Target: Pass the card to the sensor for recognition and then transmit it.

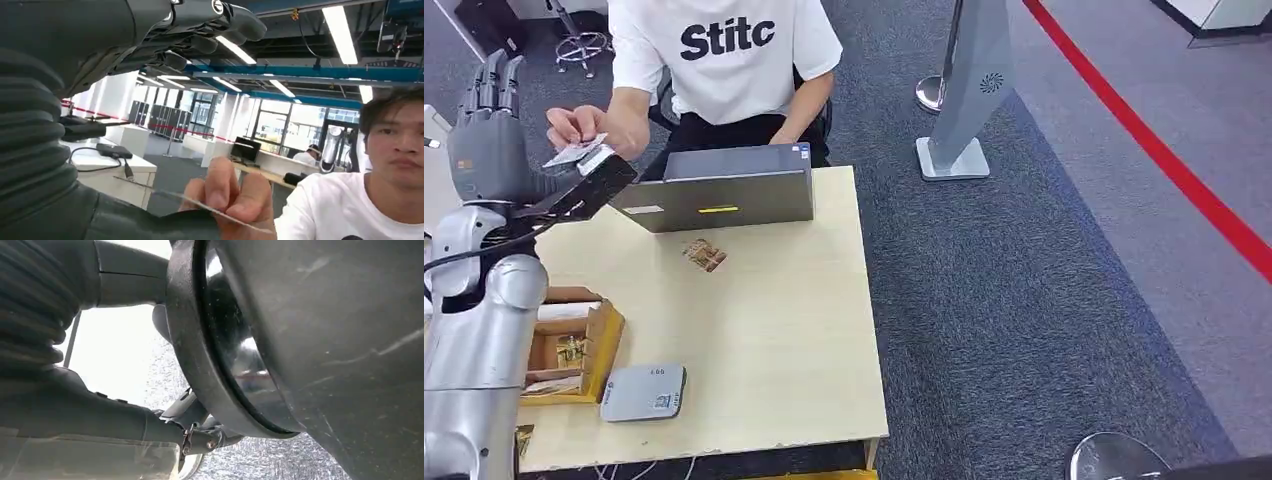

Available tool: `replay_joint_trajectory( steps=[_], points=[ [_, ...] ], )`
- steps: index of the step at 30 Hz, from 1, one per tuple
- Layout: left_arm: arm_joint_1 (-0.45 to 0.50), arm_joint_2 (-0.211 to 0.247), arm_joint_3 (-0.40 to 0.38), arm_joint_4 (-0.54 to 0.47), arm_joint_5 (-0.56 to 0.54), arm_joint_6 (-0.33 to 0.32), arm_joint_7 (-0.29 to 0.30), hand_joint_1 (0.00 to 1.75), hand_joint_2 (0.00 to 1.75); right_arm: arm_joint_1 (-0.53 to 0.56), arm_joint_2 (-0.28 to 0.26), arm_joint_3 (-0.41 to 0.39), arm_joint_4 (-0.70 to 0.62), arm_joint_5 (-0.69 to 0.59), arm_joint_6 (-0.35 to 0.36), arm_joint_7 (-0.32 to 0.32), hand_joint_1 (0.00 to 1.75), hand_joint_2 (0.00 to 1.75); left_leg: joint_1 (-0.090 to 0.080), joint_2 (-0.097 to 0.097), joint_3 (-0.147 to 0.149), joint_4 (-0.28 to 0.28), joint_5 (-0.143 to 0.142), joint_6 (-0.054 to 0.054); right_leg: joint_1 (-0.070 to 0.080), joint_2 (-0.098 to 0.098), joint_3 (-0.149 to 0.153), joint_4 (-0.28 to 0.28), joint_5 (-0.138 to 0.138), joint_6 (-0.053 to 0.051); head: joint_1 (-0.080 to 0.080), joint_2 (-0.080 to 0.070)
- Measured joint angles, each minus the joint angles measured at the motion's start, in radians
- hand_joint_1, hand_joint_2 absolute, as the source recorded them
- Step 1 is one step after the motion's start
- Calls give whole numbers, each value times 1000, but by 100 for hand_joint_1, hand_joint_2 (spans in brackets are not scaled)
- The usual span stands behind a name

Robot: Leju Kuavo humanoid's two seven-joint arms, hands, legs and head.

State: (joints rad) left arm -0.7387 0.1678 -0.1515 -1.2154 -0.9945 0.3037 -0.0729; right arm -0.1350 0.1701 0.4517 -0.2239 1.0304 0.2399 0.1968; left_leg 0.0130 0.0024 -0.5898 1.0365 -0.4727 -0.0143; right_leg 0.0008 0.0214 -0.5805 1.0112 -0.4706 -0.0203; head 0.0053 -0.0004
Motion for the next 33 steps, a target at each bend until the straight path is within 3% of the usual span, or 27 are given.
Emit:
replay_joint_trajectory(
  steps=[7, 9, 12, 17, 18, 33],
  points=[
    [-5, 7, -13, 25, 0, 0, 0, 0, 175, 0, 0, 0, 0, 0, 0, 0, 0, 175, 0, 0, 0, 0, 0, 0, 0, 0, 0, 0, 0, 0, 0, 0],
    [-19, 8, -17, 39, -28, -37, 36, 0, 175, 0, -1, 1, 0, 0, 3, -3, 0, 175, 0, 0, 0, 0, 0, 0, 0, 0, 0, 0, 0, 0, 0, 0],
    [-101, 21, -48, 139, -93, -104, 67, 0, 175, -1, -5, 3, 0, 0, 11, -18, 0, 175, 0, -1, 0, 0, 1, -1, 0, -1, 0, 0, 0, 0, 0, 0],
    [-223, 41, -98, 296, -144, -121, 25, 0, 175, 2, -18, 20, 0, -2, 1, -50, 0, 175, 0, 0, 0, 0, 1, -1, 0, 0, 0, 0, 1, 0, 0, 0],
    [-234, 42, -103, 314, -146, -121, 23, 175, 175, 3, -18, 21, 0, -4, -1, -50, 0, 175, 0, 0, 0, 0, 1, -1, 0, 0, 0, 0, 1, 0, 0, 0],
    [-242, 82, -122, 347, -131, -103, 5, 175, 175, 0, -19, 76, 0, 34, 0, -55, 0, 175, 0, 0, -1, 0, 1, -1, 0, -1, -1, 0, 0, 0, 0, 0]
  ],
)
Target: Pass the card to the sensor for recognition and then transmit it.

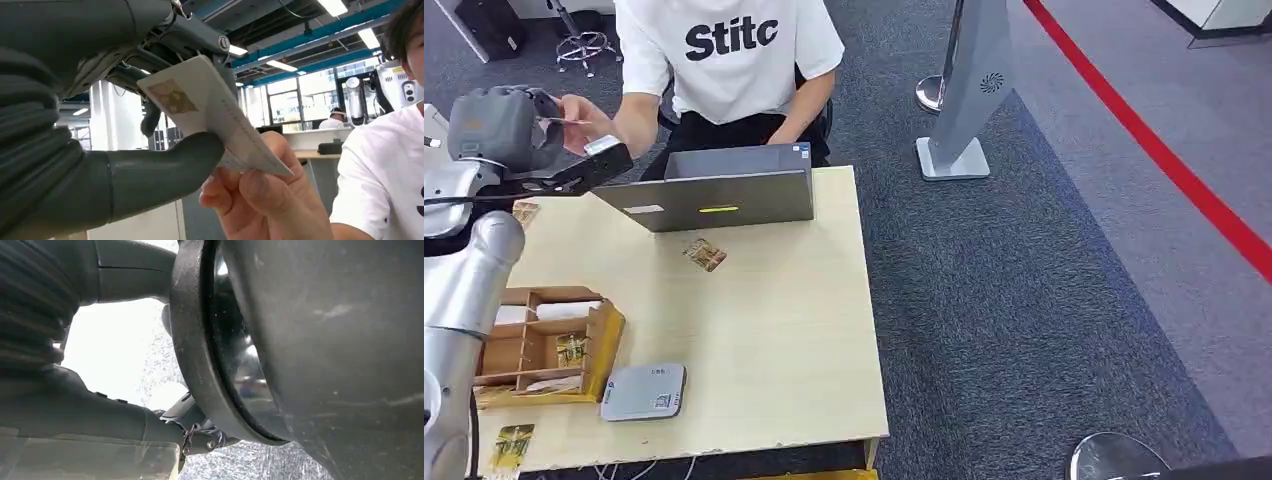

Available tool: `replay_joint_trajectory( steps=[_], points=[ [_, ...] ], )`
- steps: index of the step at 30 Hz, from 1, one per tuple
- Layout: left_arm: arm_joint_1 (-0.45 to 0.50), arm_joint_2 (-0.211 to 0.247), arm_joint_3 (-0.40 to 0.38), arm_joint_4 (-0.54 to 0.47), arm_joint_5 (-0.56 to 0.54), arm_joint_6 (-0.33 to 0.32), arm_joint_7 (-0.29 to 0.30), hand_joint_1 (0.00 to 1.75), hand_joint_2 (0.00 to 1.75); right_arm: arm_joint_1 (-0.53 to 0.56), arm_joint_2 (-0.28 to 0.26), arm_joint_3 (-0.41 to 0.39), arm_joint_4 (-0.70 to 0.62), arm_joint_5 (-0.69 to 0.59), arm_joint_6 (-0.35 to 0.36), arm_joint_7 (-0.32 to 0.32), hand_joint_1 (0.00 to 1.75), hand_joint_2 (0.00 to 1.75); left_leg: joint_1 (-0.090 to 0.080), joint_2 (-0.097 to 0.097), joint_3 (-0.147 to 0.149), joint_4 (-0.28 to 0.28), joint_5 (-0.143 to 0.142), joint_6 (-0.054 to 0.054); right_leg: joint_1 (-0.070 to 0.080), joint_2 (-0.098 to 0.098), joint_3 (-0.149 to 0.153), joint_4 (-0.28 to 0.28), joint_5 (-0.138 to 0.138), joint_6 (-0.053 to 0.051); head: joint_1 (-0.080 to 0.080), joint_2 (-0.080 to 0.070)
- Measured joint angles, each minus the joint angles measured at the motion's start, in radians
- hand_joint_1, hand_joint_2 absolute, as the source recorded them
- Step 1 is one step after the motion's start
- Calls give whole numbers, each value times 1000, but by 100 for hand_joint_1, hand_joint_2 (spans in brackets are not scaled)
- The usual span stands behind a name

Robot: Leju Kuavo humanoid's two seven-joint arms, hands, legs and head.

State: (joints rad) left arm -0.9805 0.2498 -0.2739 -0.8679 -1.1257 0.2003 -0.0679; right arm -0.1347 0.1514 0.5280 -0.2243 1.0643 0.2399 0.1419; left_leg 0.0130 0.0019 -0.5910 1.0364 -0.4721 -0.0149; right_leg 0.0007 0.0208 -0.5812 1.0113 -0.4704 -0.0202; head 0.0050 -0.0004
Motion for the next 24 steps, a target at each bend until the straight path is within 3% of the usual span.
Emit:
replay_joint_trajectory(
  steps=[19, 24],
  points=[
    [28, 24, 0, -50, 11, 13, -4, 175, 175, -3, 0, 29, 0, 13, 1, -2, 0, 175, 0, 0, 0, 0, 0, 0, 0, 0, 0, 0, 0, 0, 0, 0],
    [95, 34, 0, -137, 61, 58, -37, 175, 175, -3, 0, 32, 0, 11, -2, 0, 0, 175, 0, 0, 0, 0, 0, 0, 0, 0, 0, 0, 0, 0, 0, 0]
  ],
)
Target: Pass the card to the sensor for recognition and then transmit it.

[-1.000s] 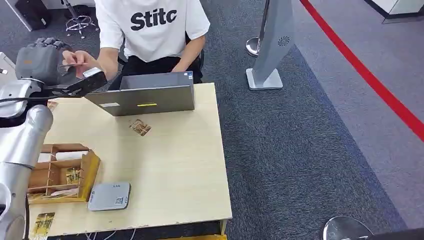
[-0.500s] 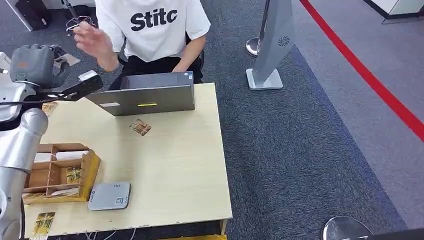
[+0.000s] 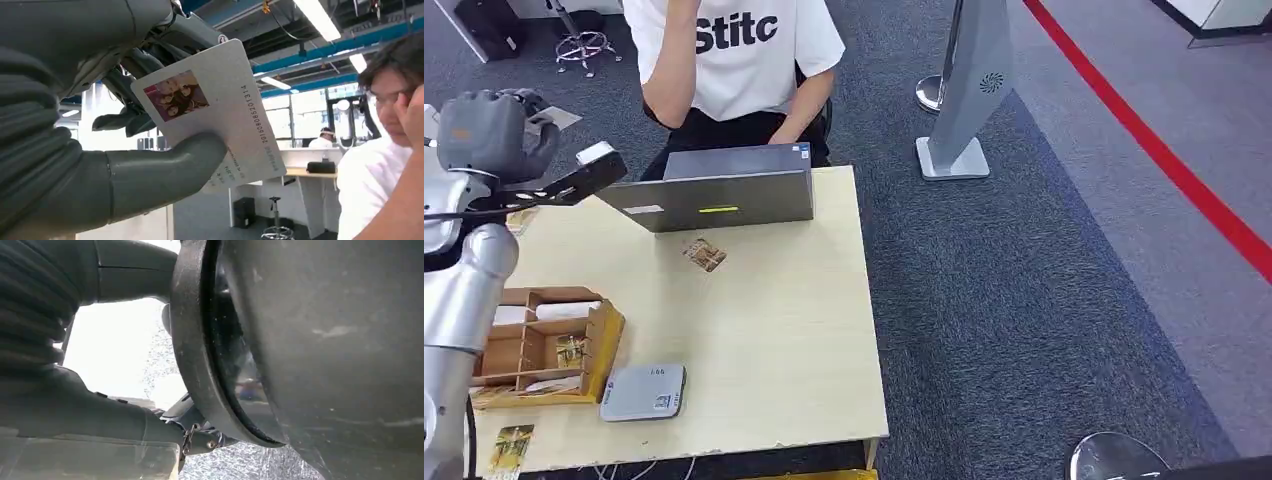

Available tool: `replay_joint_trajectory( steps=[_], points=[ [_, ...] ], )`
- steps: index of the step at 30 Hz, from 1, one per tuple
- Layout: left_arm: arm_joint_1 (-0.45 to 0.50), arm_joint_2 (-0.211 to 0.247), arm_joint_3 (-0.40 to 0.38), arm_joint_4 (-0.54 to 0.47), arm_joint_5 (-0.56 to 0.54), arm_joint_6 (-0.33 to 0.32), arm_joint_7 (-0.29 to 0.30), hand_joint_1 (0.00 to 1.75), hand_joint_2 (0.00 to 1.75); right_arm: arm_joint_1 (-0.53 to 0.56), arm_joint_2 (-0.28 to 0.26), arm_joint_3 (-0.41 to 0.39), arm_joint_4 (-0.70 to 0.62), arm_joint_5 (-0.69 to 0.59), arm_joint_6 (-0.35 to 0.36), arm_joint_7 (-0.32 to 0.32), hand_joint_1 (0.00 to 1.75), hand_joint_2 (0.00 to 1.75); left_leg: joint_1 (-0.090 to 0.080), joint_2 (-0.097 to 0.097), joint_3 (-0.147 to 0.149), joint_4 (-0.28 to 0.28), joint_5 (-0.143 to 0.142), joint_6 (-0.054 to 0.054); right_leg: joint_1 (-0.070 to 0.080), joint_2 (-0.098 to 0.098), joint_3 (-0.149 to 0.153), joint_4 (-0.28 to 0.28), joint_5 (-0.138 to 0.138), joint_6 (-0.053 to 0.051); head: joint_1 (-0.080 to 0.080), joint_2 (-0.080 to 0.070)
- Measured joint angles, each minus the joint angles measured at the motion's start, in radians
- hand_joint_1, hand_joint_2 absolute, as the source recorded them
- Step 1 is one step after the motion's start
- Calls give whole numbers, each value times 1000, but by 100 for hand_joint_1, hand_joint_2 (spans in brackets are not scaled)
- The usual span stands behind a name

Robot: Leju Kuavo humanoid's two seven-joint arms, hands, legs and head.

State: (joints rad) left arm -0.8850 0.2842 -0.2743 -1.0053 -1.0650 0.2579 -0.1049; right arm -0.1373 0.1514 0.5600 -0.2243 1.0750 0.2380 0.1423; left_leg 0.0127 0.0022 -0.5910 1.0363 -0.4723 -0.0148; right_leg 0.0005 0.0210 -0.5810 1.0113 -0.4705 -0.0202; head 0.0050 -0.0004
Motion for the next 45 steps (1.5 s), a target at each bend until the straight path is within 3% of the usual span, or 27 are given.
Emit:
replay_joint_trajectory(
  steps=[3, 10, 14, 19, 26, 45],
  points=[
    [128, 8, 0, -143, 39, 50, -30, 175, 175, 3, 0, 0, 0, -13, -11, 10, 0, 175, -1, 0, 0, 0, -1, 0, -1, 0, 0, 0, -1, 0, 0, 0],
    [535, 7, 0, -468, 45, 150, -56, 175, 175, 12, 0, 1, 0, -35, -45, 24, 0, 175, -1, 4, 1, -1, -6, 1, -1, 3, 0, -1, -4, 1, 0, 0],
    [725, -5, 1, -547, 116, 182, -69, 175, 175, 18, 0, 1, 0, -50, -63, 26, 0, 175, -1, 3, 1, -1, -7, 2, -1, 2, 0, -1, -6, 2, 0, 0],
    [868, -36, 29, -589, 177, 181, -90, 175, 175, 22, -1, 6, 0, -52, -78, 25, 0, 175, -1, 3, 1, -1, -8, 2, -1, 2, 0, -1, -7, 2, 0, 0],
    [946, -66, 64, -607, 191, 179, -96, 175, 175, 23, -3, 16, 0, -63, -80, 24, 0, 175, -1, 2, 1, -1, -8, 2, -1, 0, 1, -1, -7, 2, 0, 0],
    [966, -85, 85, -613, 203, 172, -96, 175, 175, 23, -3, 18, 0, -64, -83, 22, 0, 175, -1, 2, 1, -1, -8, 2, -1, 0, 1, -1, -7, 2, 0, 0]
  ],
)
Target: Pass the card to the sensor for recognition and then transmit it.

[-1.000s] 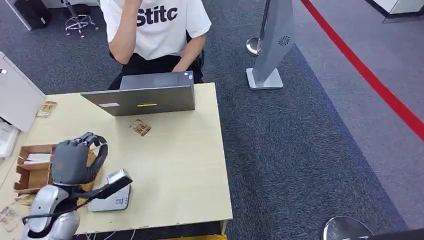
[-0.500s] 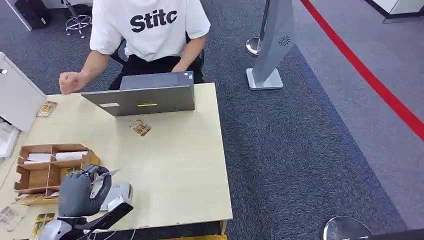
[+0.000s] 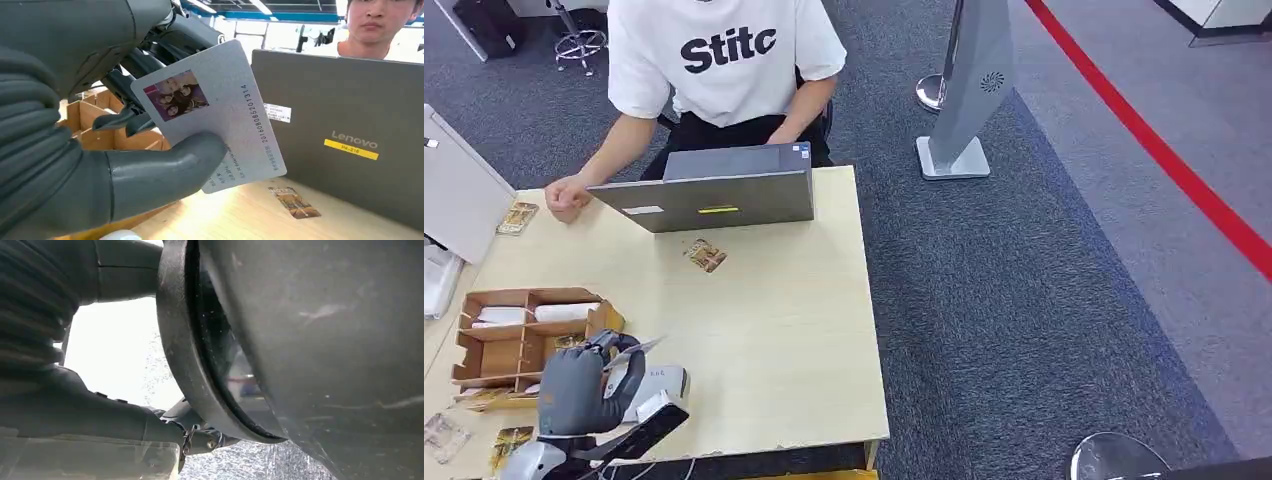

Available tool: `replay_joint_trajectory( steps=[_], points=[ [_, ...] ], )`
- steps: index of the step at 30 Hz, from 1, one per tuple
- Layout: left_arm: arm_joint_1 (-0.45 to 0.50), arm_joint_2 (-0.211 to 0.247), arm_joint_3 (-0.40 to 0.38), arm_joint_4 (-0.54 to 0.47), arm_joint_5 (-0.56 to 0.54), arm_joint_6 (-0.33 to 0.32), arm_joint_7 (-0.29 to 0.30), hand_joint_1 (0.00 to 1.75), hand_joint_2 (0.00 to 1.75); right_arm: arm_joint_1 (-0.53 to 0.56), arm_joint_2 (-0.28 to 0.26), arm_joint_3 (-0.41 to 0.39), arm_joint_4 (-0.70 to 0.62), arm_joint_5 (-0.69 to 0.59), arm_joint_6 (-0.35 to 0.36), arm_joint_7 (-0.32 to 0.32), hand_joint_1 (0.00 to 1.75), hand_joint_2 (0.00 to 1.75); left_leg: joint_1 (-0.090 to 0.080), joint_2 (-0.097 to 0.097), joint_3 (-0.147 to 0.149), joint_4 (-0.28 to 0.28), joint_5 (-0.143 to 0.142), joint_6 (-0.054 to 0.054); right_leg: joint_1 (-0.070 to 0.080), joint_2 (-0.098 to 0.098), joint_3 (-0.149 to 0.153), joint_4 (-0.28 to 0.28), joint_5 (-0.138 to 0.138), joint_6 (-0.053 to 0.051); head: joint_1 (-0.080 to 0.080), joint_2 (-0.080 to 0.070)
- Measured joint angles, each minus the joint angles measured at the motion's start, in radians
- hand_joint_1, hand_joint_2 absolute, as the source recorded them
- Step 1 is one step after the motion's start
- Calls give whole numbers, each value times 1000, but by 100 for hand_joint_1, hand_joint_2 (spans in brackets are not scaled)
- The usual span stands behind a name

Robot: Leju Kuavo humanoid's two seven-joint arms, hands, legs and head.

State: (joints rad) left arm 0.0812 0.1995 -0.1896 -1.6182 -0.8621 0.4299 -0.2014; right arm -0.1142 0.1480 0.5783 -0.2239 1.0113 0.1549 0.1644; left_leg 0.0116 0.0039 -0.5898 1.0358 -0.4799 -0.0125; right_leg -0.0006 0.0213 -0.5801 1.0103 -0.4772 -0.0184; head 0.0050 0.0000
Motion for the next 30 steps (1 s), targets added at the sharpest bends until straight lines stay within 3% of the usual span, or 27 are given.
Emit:
replay_joint_trajectory(
  steps=[18, 30],
  points=[
    [35, -44, 32, 151, 86, -41, -2, 175, 175, -2, -10, 65, 0, 7, 1, -25, 0, 175, 0, 0, 0, 0, 0, 0, 0, 0, 0, 0, 0, 0, 0, 0],
    [36, -45, 32, 181, 93, -40, 8, 175, 175, -5, -15, 98, 0, 14, 3, -37, 0, 175, 0, 0, 0, 0, 0, 0, 0, 0, 0, 0, 0, 0, 0, 0]
  ],
)
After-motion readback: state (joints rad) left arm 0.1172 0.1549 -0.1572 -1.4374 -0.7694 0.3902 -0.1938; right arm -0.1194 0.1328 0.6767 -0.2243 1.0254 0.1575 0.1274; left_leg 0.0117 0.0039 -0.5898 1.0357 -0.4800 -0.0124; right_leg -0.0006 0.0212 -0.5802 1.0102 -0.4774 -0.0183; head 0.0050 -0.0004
